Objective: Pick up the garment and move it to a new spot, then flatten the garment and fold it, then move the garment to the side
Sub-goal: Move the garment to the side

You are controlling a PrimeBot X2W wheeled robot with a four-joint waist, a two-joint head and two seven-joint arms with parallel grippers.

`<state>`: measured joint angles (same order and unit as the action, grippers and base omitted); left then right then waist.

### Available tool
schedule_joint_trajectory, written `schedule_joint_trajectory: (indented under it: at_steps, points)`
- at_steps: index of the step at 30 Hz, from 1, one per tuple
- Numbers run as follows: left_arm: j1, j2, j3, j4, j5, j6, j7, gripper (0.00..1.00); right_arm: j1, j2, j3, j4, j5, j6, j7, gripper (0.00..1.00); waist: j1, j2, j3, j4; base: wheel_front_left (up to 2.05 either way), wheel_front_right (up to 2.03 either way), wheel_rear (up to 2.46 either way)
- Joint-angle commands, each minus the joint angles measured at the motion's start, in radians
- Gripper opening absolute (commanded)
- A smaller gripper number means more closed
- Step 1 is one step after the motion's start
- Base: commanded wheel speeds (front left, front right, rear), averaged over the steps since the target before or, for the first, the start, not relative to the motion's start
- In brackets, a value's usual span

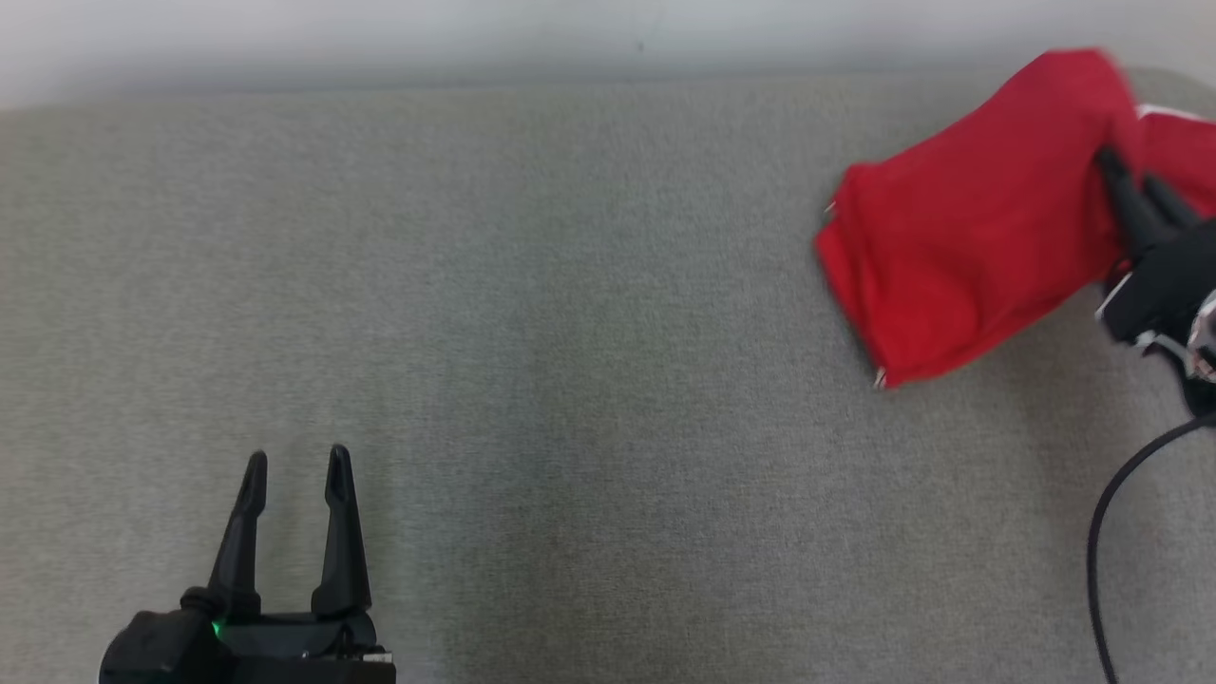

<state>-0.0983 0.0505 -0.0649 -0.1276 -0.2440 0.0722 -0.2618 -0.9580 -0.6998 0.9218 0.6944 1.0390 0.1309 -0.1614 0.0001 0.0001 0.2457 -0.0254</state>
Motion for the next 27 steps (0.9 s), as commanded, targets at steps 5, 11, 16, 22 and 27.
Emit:
schedule_joint_trajectory:
  at_steps: [5,11,16,22,27]
  points:
    - [-0.019,0.001,0.005,-0.032,0.031,-0.003,-0.004,1.0,-0.085,-0.048,0.015,0.031,0.012,-0.001,-0.018,0.0,-0.0001,-0.0001,0.081,-0.04,0.0,0.0,0.0]
    - [-0.033,0.001,0.015,-0.053,0.062,-0.01,-0.004,1.0,-0.175,-0.107,0.031,0.075,0.033,-0.001,-0.014,0.0,-0.0001,-0.0001,0.135,-0.055,0.0,0.0,0.0]
    - [-0.052,0.001,0.021,-0.069,0.086,-0.017,-0.004,1.0,-0.227,-0.14,0.047,0.108,0.04,-0.001,-0.012,0.0,-0.0001,-0.0001,0.17,-0.06,0.0,0.0,0.0]
    - [-0.048,0.001,0.024,-0.091,0.101,-0.021,-0.004,1.0,-0.245,-0.175,0.068,0.168,0.076,-0.001,-0.006,0.0,-0.0001,-0.0001,0.19,-0.062,0.0,0.0,0.0]
    - [-0.045,0.001,0.035,-0.099,0.113,-0.029,-0.004,1.0,-0.26,-0.19,0.084,0.232,0.089,-0.001,-0.018,0.0,-0.0001,-0.0001,0.203,-0.06,0.0,0.0,0.0]
